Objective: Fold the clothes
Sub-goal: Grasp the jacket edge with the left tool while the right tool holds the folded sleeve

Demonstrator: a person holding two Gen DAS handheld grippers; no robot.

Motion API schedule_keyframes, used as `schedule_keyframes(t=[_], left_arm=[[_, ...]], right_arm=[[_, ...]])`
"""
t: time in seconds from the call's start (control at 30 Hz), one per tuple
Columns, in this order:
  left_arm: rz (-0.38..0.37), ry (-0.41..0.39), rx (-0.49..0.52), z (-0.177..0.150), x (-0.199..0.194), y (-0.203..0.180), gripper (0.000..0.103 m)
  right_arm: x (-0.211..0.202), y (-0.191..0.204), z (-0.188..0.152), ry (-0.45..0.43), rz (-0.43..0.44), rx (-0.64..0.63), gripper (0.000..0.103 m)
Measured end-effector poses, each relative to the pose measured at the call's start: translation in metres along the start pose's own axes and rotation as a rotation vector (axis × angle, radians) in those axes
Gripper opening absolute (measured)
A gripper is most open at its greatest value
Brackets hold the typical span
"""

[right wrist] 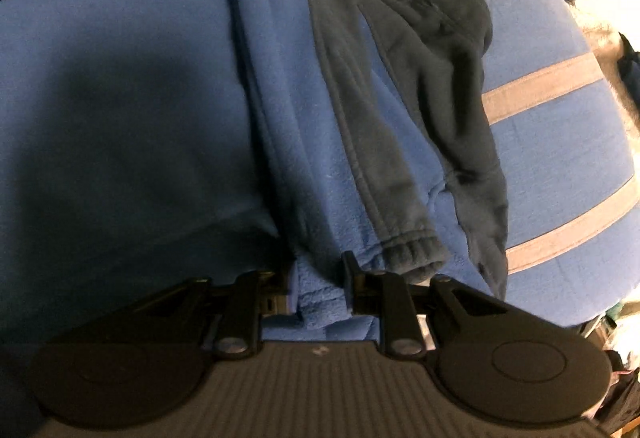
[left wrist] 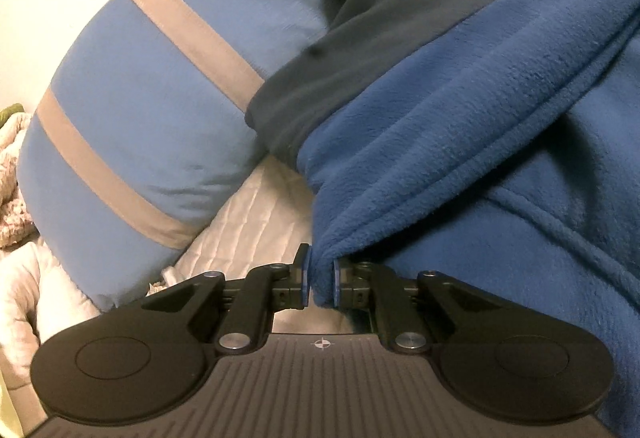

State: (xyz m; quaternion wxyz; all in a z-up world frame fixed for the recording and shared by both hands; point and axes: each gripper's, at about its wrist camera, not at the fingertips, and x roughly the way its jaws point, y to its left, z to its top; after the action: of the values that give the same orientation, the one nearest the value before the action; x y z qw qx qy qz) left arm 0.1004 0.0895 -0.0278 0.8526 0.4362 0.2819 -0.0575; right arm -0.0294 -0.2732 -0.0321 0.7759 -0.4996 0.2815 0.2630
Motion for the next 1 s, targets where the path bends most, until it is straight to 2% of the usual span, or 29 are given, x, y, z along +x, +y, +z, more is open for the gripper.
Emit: schedule_keyframes(t=[0.1,0.33,0.43,0.47,0.5,0.57,0.6,0.67,0.73,0.8,0.9,1.0], left_arm=[[0.004,0.009,-0.016,0.000,0.002,0.000,0.013],[0.000,0.018,-0.045,0.003,0.004,-0.001,0.014],[-0.009,0.015,-0.057,0.002,0.005,0.002,0.015],[-0.010,0.011,-0.061,0.001,0.004,0.002,0.015],[-0.012,0.009,-0.065,-0.001,0.004,0.001,0.015],[-0.016,0.005,-0.075,-0.003,0.005,0.001,0.016],[-0.018,0.002,-0.078,-0.004,0.004,0.002,0.017],[-0.011,-0.005,-0.075,-0.005,0.004,0.002,0.024],[0.041,-0.021,-0.048,-0.008,0.002,0.000,0.049],[0.083,-0.026,-0.033,-0.011,-0.001,0.001,0.067],[0.067,-0.008,-0.095,-0.018,-0.005,0.015,0.077],[0.029,0.044,-0.213,-0.026,-0.006,0.034,0.079]], right_arm=[[-0.002,-0.004,-0.002,-0.001,0.035,0.035,0.022],[0.002,-0.001,-0.001,0.007,0.001,0.040,0.022],[-0.002,-0.001,-0.003,0.004,0.011,0.034,0.026],[-0.003,-0.002,-0.003,0.004,0.013,0.033,0.039],[-0.004,-0.002,-0.003,0.008,0.012,0.038,0.043],[-0.005,-0.004,-0.004,0.016,0.008,0.048,0.058],[-0.006,-0.005,-0.005,0.020,0.007,0.054,0.060],[-0.007,-0.007,-0.007,0.027,0.012,0.073,0.063],[-0.009,-0.011,-0.010,0.032,0.014,0.097,0.070],[-0.012,-0.013,-0.013,0.034,0.008,0.109,0.078],[-0.020,-0.015,-0.017,0.036,0.001,0.108,0.086],[-0.032,-0.013,-0.022,0.022,-0.010,0.100,0.092]])
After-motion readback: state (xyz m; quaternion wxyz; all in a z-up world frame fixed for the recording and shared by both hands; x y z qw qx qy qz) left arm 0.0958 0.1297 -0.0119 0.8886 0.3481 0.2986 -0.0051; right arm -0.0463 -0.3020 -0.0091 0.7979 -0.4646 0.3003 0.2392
